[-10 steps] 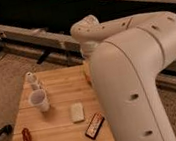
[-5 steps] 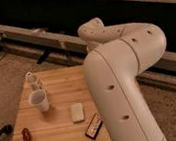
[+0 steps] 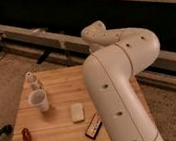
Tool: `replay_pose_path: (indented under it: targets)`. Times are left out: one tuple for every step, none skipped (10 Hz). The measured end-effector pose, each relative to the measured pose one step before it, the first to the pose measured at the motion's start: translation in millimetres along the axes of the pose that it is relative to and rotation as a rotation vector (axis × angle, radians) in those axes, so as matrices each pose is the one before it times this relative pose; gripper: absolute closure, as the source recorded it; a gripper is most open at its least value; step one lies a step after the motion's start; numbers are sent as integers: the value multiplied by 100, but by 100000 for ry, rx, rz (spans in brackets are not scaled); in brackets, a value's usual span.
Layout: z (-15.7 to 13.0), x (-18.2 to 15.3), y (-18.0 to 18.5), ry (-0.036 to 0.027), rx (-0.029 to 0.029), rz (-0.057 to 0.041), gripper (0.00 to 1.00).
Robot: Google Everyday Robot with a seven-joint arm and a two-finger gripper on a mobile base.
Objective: Push the ceramic bowl across the table
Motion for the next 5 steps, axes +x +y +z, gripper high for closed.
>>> replay_pose_path:
  targets:
    - [915,-5,270,332,471,917,20]
    - [916,9,391,1153,-73,954,20]
    - [659,-20,251,967,-231,612,20]
    - [569,-148,314,729,-481,96,20]
    - [223,-14,153,837,-364,-82,20]
